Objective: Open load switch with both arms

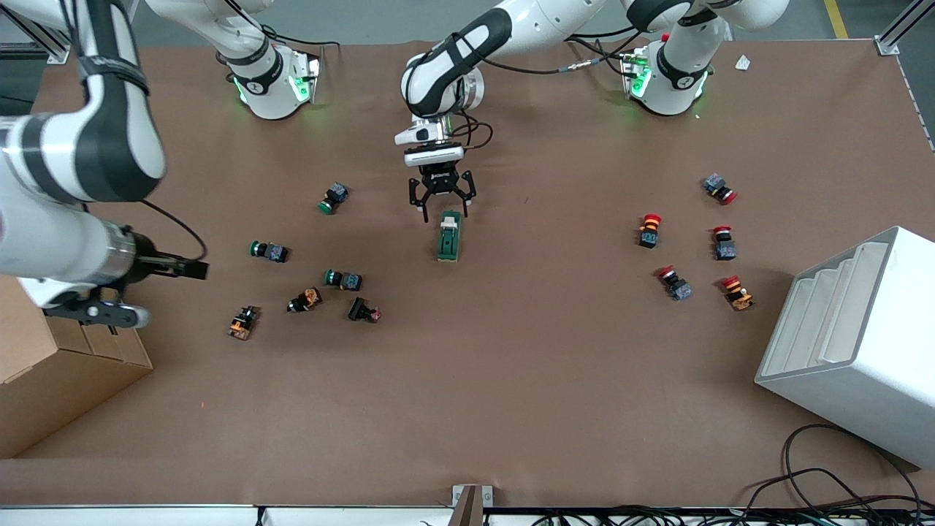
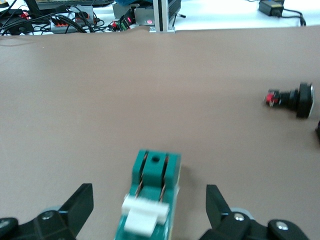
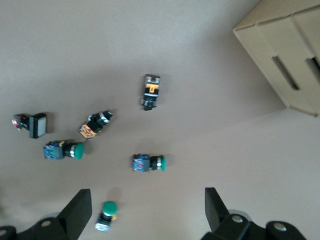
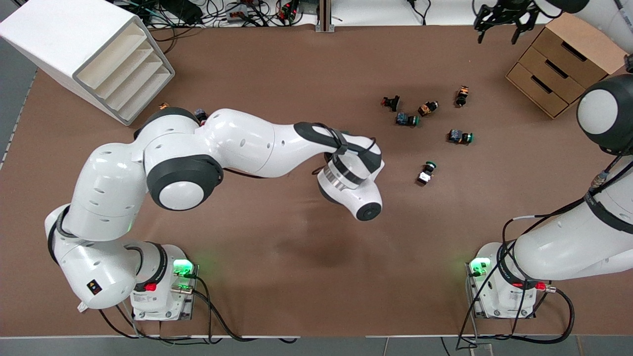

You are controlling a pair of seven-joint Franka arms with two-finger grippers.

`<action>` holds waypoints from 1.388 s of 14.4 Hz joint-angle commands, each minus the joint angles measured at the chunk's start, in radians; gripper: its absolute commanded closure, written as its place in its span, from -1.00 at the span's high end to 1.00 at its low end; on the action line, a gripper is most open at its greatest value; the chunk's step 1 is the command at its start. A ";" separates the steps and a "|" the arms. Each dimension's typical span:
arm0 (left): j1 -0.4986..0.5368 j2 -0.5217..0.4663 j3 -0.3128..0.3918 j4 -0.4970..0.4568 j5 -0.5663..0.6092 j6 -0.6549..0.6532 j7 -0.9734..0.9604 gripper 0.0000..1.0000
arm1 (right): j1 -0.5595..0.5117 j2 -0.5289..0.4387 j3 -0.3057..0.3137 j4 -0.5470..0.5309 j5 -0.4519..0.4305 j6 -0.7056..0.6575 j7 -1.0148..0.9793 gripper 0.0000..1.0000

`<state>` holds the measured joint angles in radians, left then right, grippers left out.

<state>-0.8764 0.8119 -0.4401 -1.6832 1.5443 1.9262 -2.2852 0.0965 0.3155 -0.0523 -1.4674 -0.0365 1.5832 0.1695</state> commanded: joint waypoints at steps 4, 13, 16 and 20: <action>0.172 -0.101 -0.064 0.112 -0.211 0.051 0.370 0.98 | -0.087 -0.073 0.020 -0.013 -0.037 -0.014 -0.168 1.00; 0.532 -0.282 -0.140 0.224 -0.703 0.057 0.916 1.00 | -0.126 -0.070 0.020 0.101 -0.072 -0.091 -0.238 1.00; 0.655 -0.371 -0.140 0.227 -0.890 0.056 1.150 1.00 | -0.130 -0.062 0.022 0.114 -0.074 -0.092 -0.242 1.00; 0.825 -0.502 -0.124 0.211 -1.131 0.022 1.395 1.00 | -0.127 -0.061 0.020 0.116 -0.074 -0.094 -0.239 1.00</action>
<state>-0.1119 0.3935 -0.5679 -1.4340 0.5004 1.9743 -0.9941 -0.0152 0.2570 -0.0508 -1.3579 -0.0873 1.5012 -0.0572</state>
